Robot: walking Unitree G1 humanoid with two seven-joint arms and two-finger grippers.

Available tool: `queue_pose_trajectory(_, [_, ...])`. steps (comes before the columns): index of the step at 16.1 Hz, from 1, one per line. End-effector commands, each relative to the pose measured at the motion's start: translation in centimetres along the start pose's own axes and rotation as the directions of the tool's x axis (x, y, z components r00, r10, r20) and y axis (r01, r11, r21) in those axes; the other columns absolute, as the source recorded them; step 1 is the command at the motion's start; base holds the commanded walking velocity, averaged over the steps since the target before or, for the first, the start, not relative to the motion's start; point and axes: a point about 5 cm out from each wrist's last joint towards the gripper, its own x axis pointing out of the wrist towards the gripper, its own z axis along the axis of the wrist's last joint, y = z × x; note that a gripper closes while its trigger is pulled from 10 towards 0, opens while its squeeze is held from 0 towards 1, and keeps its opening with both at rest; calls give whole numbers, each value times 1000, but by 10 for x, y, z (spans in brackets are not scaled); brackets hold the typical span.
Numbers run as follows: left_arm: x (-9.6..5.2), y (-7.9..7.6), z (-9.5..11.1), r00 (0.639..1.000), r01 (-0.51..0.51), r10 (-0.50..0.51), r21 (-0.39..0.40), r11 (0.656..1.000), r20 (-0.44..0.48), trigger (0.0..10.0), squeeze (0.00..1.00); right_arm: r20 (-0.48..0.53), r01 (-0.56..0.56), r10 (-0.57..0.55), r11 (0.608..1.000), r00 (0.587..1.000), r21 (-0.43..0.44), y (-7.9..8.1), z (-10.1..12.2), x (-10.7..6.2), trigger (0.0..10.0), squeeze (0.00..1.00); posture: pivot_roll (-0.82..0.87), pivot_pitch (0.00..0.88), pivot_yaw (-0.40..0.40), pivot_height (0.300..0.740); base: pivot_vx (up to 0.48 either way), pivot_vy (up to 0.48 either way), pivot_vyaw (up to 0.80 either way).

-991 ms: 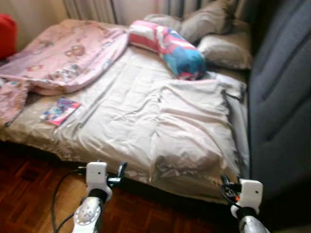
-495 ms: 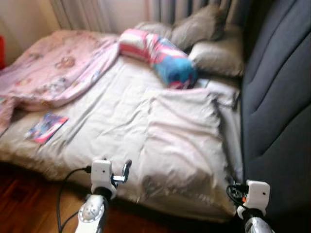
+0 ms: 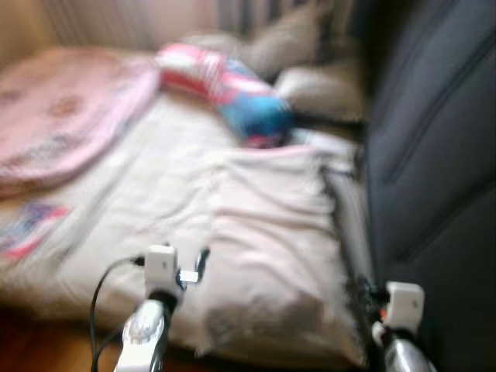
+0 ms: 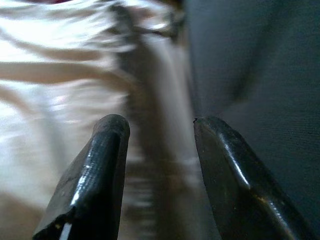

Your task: Clean up the room

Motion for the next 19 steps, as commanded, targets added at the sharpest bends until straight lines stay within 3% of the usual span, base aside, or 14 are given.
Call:
queue_pose_trajectory(1, [-7,8,-9,999,-25,24,-5,1000,-45,10000,0,-21,-5,5,1000,1000,17,5,-8,-5,10000,0,4,130,6,740,0,0,0])
queue_pose_trajectory(13, [-5,4,-9,999,-28,27,-9,1000,-47,10000,0,-28,-15,15,1000,999,14,4,-7,-4,10000,0,0,126,-4,740,0,327,0])
queue_pose_trajectory(19, [-4,3,-5,1000,-8,8,-7,1000,-23,10000,0,-33,-17,18,1000,999,20,7,-6,-2,10000,0,3,125,0,740,0,0,-394])
